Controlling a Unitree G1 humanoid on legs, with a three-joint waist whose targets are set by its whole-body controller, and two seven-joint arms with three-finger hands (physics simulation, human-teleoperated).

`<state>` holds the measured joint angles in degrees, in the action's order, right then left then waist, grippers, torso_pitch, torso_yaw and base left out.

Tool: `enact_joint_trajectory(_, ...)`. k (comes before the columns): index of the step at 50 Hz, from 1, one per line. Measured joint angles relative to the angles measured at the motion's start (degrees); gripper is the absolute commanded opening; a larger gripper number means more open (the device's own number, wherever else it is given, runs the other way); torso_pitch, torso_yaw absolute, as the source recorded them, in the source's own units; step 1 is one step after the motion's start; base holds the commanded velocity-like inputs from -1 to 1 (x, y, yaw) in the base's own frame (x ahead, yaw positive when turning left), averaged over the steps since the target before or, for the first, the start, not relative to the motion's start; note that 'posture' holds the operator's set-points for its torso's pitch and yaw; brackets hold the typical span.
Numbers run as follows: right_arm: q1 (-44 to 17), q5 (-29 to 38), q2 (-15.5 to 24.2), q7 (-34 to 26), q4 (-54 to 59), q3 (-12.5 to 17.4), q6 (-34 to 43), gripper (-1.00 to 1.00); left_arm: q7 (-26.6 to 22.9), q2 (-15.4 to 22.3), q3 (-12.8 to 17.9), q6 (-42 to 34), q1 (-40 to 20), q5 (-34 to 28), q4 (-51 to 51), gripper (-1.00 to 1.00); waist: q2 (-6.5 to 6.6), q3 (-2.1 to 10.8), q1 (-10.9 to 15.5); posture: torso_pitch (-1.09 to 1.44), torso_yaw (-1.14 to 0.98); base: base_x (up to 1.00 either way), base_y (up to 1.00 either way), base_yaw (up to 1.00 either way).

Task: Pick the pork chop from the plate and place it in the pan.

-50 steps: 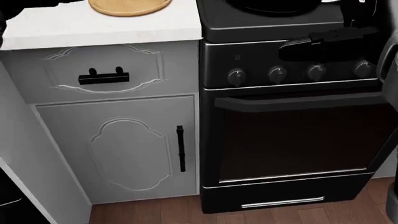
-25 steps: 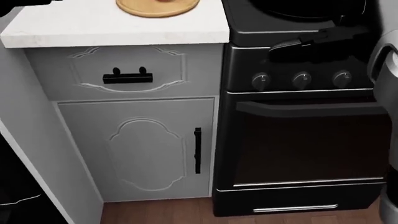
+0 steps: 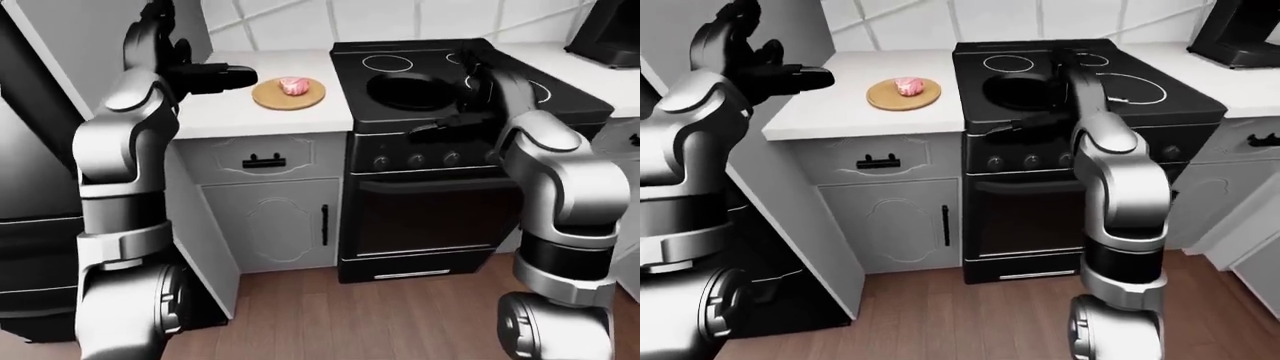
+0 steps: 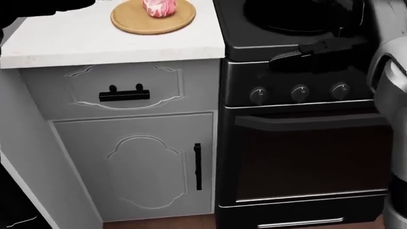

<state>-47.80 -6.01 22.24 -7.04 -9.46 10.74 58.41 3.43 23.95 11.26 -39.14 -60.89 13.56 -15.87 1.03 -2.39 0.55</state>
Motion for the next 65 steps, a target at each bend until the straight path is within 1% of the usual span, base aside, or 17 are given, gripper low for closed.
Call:
enact_joint_trajectory(3, -0.5, 0.4, 0.3, 0.3, -0.7, 0.7, 0.0, 1.0, -0.1, -0.1, -0.1, 0.3, -0.2, 0.2, 0.6, 1.0, -2.21, -0.14, 0.1, 0.0, 0.0, 0.09, 0.0, 0.0)
enact_joint_trajectory(5, -0.5, 0.5, 0.3, 0.4, -1.2, 0.7, -0.6, 1.0, -0.2, -0.2, -0.2, 0.7, -0.3, 0.2, 0.6, 1.0, -4.5, 0.46, 0.1, 0.0, 0.0, 0.09, 0.0, 0.0)
enact_joint_trajectory(6, -0.4, 0.5, 0.5, 0.4, -1.4, 0.9, -0.8, 1.0, -0.2, -0.6, -0.2, 0.8, -0.2, 0.2, 0.9, 1.0, -4.39, 0.65, -0.3, 0.0, 0.0, 0.1, 0.0, 0.0)
enact_joint_trajectory(12, 0.5, 1.2, 0.5, 0.7, -0.4, 1.2, 0.1, 1.0, -0.7, -1.1, -1.2, -0.2, 0.5, 0.8, 0.6, 1.0, -2.6, 0.2, -0.6, 0.0, 0.0, 0.1, 0.0, 0.0)
enact_joint_trajectory(16, 0.0, 1.2, 0.2, 0.6, -0.9, 0.7, 0.2, 1.0, -0.5, -0.6, -0.7, 0.2, -0.2, 0.5, 0.8, 1.0, 0.13, -0.27, -0.5, 0.0, 0.0, 0.1, 0.0, 0.0)
enact_joint_trajectory(19, -0.8, 1.2, 0.1, 0.3, -0.1, 0.5, -0.5, 1.0, -0.4, -0.3, -0.4, 0.8, -0.2, 0.5, 1.4, 1.0, 3.21, 0.47, -0.8, 0.0, 0.0, 0.09, 0.0, 0.0)
enact_joint_trajectory(25, -0.7, 0.8, -0.3, -0.5, -0.2, -0.6, 0.6, 1.0, 0.1, 0.0, 0.1, 0.1, 0.3, -0.1, -0.3, 1.0, 1.06, 0.33, -0.1, 0.0, 0.0, 0.1, 0.0, 0.0)
enact_joint_trajectory(29, -1.5, 1.1, 0.2, -0.6, -1.1, -0.1, 0.7, 1.0, -0.2, -0.1, -0.3, 0.3, -0.3, -0.1, 0.7, 1.0, -1.47, 0.28, 0.0, 0.0, 0.0, 0.1, 0.0, 0.0)
enact_joint_trajectory(32, -1.8, 1.2, 0.3, -0.6, -1.4, 0.2, 0.6, 1.0, -0.4, -0.2, -0.3, 0.6, -0.5, -0.2, 1.2, 1.0, -4.5, 0.72, 0.3, 0.0, 0.0, 0.11, 0.0, 0.0)
enact_joint_trajectory(38, -0.4, 2.0, 0.2, -0.1, 0.0, 0.8, 0.9, 1.0, -1.1, -1.1, -1.4, -0.3, 0.2, 0.4, 0.7, 1.0, -2.98, -0.12, -0.8, 0.0, 0.0, 0.2, 0.0, 0.0)
enact_joint_trajectory(43, -0.3, 2.3, -0.2, -0.2, -0.6, 0.4, -0.1, 1.0, -0.9, -0.6, -0.6, 0.7, 0.2, 0.2, 1.0, 1.0, 0.44, -0.52, -0.8, 0.0, 0.0, 0.2, 0.0, 0.0)
enact_joint_trajectory(45, -0.6, 2.3, -0.4, -0.2, -0.6, 0.3, -0.1, 1.0, -0.9, -0.4, -0.4, 0.9, -0.2, 0.2, 0.9, 1.0, 2.71, -0.22, -1.1, 0.0, 0.0, 0.2, 0.0, 0.0)
enact_joint_trajectory(46, -1.0, 2.3, -0.7, -0.2, -0.7, 0.1, 0.1, 1.0, -0.9, -0.1, -0.3, 1.0, -0.3, 0.2, 0.9, 1.0, 3.09, 0.06, -0.9, 0.0, 0.0, 0.2, 0.0, 0.0)
enact_joint_trajectory(51, -0.3, 1.7, -1.2, -1.0, 0.3, -1.3, 0.3, 1.0, -0.4, 0.3, 0.5, 0.7, 1.2, -0.1, -0.1, 1.0, 1.78, -0.02, 0.0, 0.0, 0.0, 0.2, 0.0, 0.0)
enact_joint_trajectory(59, -1.4, 2.4, -1.1, -0.6, -0.4, -0.7, -0.9, 1.0, -0.7, 0.3, 0.0, 1.4, -0.1, 0.0, 0.6, 1.0, -4.55, 0.7, 0.6, 0.0, 0.0, 0.2, 0.0, 0.0)
enact_joint_trajectory(62, -0.7, 2.6, -0.6, -0.6, 0.5, 0.2, -0.3, 1.0, -1.0, -0.6, -1.1, 1.0, 0.2, 0.3, 0.1, 1.0, -3.49, -0.26, -0.4, 0.0, 0.0, 0.2, 0.0, 0.0)
enact_joint_trajectory(65, -0.7, 3.0, -0.4, -0.4, 1.0, 0.4, 0.8, 1.0, -1.2, -0.6, -1.2, 0.0, 0.3, 0.6, 0.3, 1.0, -2.75, -0.09, -0.7, 0.0, 0.0, 0.2, 0.0, 0.0)
